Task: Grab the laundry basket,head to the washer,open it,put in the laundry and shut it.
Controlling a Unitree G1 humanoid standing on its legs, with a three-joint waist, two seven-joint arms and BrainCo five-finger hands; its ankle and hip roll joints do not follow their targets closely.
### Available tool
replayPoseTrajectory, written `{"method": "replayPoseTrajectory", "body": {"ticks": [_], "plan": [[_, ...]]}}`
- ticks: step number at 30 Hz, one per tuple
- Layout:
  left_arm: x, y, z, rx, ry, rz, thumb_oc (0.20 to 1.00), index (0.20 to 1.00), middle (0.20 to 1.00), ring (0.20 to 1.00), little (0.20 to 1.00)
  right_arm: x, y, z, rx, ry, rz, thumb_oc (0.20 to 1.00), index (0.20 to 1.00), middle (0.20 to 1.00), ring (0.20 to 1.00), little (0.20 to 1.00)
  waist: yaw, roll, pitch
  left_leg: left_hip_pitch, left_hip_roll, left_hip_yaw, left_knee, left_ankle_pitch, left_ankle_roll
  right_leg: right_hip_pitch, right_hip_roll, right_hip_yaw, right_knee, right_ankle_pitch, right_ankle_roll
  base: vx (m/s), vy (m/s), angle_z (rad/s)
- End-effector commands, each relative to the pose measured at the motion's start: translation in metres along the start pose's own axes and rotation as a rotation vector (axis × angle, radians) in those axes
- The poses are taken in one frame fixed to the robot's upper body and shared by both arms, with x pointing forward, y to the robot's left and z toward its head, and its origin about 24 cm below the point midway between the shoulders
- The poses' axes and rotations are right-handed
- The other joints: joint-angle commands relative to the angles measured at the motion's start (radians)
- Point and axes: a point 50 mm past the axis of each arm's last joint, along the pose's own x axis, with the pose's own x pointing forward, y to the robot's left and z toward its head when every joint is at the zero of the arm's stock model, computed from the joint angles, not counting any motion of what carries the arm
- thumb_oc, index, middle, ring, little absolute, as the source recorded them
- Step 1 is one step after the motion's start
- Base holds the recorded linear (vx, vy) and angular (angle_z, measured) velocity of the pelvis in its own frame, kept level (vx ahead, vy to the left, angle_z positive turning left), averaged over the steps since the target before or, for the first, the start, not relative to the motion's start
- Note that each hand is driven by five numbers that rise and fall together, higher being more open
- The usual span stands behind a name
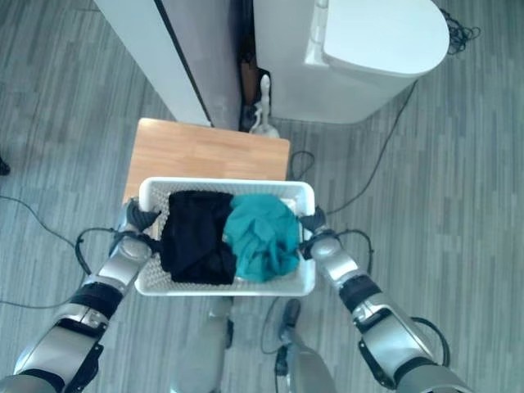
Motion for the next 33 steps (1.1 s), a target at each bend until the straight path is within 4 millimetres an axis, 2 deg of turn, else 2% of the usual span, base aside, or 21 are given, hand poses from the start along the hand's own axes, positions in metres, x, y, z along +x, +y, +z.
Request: {"method": "replayPoseTrajectory", "body": {"ticks": [1, 6, 9, 13, 18, 24, 25, 26, 30, 31, 32, 33], "plan": [[0.004, -0.009, 0.013, 0.060, -0.056, -0.058, 0.200, 0.200, 0.200, 0.200, 0.200, -0.003, -0.016, 0.048, 0.130, -0.240, -0.025, 0.200, 0.200, 0.200, 0.200, 0.200, -0.021, -0.024, 0.049, 0.010, 0.067, 0.027, -0.003, -0.050, -0.021, -0.065, -0.124, 0.003, 0.093, 0.001, 0.069, 0.00, 0.000, 0.00], [0.004, -0.010, 0.021, 0.080, -0.098, -0.060, 0.200, 0.200, 0.200, 0.200, 0.200, -0.008, -0.029, 0.043, 0.178, -0.256, -0.057, 0.200, 0.200, 0.200, 0.200, 0.200, -0.032, -0.032, 0.043, 0.006, 0.068, 0.029, -0.003, -0.050, -0.019, -0.068, -0.124, 0.006, 0.088, 0.006, 0.070, -0.01, -0.003, 0.02], [0.005, -0.007, 0.032, 0.117, -0.160, -0.049, 0.200, 0.200, 0.200, 0.200, 0.200, -0.011, -0.037, 0.041, 0.222, -0.274, -0.067, 0.200, 0.200, 0.200, 0.200, 0.200, -0.037, -0.038, 0.035, 0.011, 0.070, 0.032, -0.003, -0.055, -0.020, -0.066, -0.124, 0.010, 0.089, 0.005, 0.072, 0.00, 0.000, 0.00], [0.003, 0.006, 0.058, 0.234, -0.326, -0.012, 0.200, 0.200, 0.200, 0.200, 0.200, -0.016, -0.054, 0.040, 0.280, -0.305, -0.094, 0.200, 0.200, 0.200, 0.200, 0.200, -0.043, -0.045, 0.018, 0.028, 0.075, 0.033, -0.001, -0.070, -0.021, -0.056, -0.124, 0.015, 0.095, -0.006, 0.077, 0.00, -0.009, 0.00], [-0.003, 0.009, 0.073, 0.291, -0.430, 0.009, 0.200, 0.200, 0.200, 0.200, 0.200, -0.018, -0.064, 0.046, 0.277, -0.341, -0.119, 0.200, 0.200, 0.200, 0.200, 0.200, -0.045, -0.054, -0.002, 0.036, 0.078, 0.033, 0.005, -0.081, -0.017, -0.049, -0.124, 0.020, 0.095, -0.006, 0.079, 0.01, -0.020, -0.02], [-0.013, 0.010, 0.083, 0.206, -0.496, -0.008, 0.200, 0.200, 0.200, 0.200, 0.200, -0.020, -0.069, 0.044, 0.287, -0.338, -0.119, 0.200, 0.200, 0.200, 0.200, 0.200, -0.043, -0.060, -0.026, 0.053, 0.083, 0.035, 0.019, -0.097, -0.014, -0.035, -0.123, 0.026, 0.100, -0.014, 0.077, 0.02, -0.032, -0.09], [-0.019, 0.010, 0.099, 0.194, -0.571, -0.014, 0.200, 0.200, 0.200, 0.200, 0.200, -0.020, -0.068, 0.039, 0.307, -0.327, -0.100, 0.200, 0.200, 0.200, 0.200, 0.200, -0.048, -0.061, -0.042, 0.061, 0.087, 0.033, 0.027, -0.104, -0.013, -0.026, -0.120, 0.028, 0.105, -0.021, 0.076, 0.02, -0.039, -0.14], [-0.019, 0.010, 0.099, 0.195, -0.571, -0.015, 0.200, 0.200, 0.200, 0.200, 0.200, -0.020, -0.068, 0.039, 0.307, -0.327, -0.100, 0.200, 0.200, 0.200, 0.200, 0.200, -0.047, -0.061, -0.042, 0.062, 0.088, 0.033, 0.028, -0.104, -0.013, -0.025, -0.120, 0.028, 0.106, -0.022, 0.075, 0.03, -0.049, -0.06], [-0.028, 0.001, 0.122, 0.214, -0.674, -0.052, 0.200, 0.200, 0.200, 0.200, 0.200, -0.022, -0.070, 0.036, 0.339, -0.324, -0.081, 0.200, 0.200, 0.200, 0.200, 0.200, -0.058, -0.059, -0.058, 0.078, 0.096, 0.032, 0.030, -0.110, -0.016, -0.014, -0.116, 0.035, 0.111, -0.033, 0.073, 0.01, -0.035, -0.02], [-0.033, -0.003, 0.134, 0.206, -0.722, -0.075, 0.200, 0.200, 0.200, 0.200, 0.200, -0.024, -0.071, 0.035, 0.345, -0.328, -0.073, 0.200, 0.200, 0.200, 0.200, 0.200, -0.065, -0.058, -0.066, 0.086, 0.099, 0.033, 0.031, -0.111, -0.016, -0.010, -0.113, 0.040, 0.115, -0.038, 0.071, 0.01, -0.046, -0.03], [-0.033, -0.003, 0.134, 0.205, -0.723, -0.076, 0.200, 0.200, 0.200, 0.200, 0.200, -0.024, -0.071, 0.035, 0.345, -0.327, -0.074, 0.200, 0.200, 0.200, 0.200, 0.200, -0.064, -0.058, -0.065, 0.087, 0.099, 0.033, 0.031, -0.111, -0.016, -0.009, -0.113, 0.040, 0.116, -0.039, 0.071, 0.00, -0.075, -0.03], [-0.041, -0.014, 0.146, 0.198, -0.772, -0.119, 0.200, 0.200, 0.200, 0.200, 0.200, -0.025, -0.073, 0.033, 0.359, -0.328, -0.067, 0.200, 0.200, 0.200, 0.200, 0.200, -0.075, -0.056, -0.074, 0.098, 0.105, 0.036, 0.033, -0.113, -0.018, -0.004, -0.109, 0.048, 0.122, -0.046, 0.068, 0.00, -0.042, -0.03]]}}
